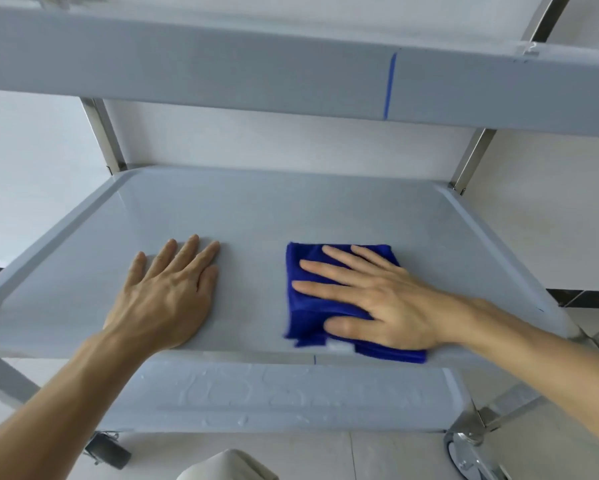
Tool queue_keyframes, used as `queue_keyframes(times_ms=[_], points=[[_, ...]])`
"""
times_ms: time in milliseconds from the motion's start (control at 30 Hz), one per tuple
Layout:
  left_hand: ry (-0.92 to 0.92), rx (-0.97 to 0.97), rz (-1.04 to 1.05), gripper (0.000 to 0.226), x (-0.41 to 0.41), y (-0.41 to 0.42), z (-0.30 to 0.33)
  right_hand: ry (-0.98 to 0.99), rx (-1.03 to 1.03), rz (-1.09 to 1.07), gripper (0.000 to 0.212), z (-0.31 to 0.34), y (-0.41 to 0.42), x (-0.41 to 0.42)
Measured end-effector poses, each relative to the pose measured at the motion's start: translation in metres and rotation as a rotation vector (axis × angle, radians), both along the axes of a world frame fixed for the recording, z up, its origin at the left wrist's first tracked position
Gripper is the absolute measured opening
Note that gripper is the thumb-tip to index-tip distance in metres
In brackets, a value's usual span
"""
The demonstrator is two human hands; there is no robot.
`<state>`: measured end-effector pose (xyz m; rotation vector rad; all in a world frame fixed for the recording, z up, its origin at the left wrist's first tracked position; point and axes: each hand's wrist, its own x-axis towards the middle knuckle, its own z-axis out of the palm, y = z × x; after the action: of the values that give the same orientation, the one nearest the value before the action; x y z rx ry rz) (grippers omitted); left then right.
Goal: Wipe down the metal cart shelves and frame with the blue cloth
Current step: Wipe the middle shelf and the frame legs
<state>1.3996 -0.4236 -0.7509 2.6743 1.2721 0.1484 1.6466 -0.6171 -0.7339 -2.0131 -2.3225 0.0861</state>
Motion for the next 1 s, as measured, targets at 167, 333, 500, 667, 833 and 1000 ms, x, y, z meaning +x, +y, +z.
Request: queue_keyframes(times_ms=[167, 333, 500, 667, 833, 1000], points=[[0.002, 0.022, -0.007, 0.056, 0.002, 0.001, -0.001, 0.027, 0.045, -0.099, 0.055, 0.007, 0.008, 0.065], [0.004, 0.013, -0.015, 0.057, 0.001, 0.001, 0.001, -0.004, -0.034, -0.764, 0.065, 0.003, 0.109, 0.079], [0.012, -0.018, -0.006, 0.056, -0.001, 0.001, 0.004, 0.009, -0.068, -0.636, 0.075, -0.004, 0.149, 0.005], [0.013, -0.021, -0.011, 0.056, 0.001, 0.001, 0.003, -0.020, -0.027, -0.083, 0.065, -0.001, 0.046, -0.007], [0.054, 0.021, 0.001, 0.057, 0.011, -0.001, 0.006, 0.018, -0.063, -0.174, 0.054, 0.010, -0.021, 0.038], [-0.004, 0.035, -0.222, 0.060, 0.048, -0.036, 0.003, 0.057, -0.011, -0.467, 0.054, 0.003, 0.008, 0.059]])
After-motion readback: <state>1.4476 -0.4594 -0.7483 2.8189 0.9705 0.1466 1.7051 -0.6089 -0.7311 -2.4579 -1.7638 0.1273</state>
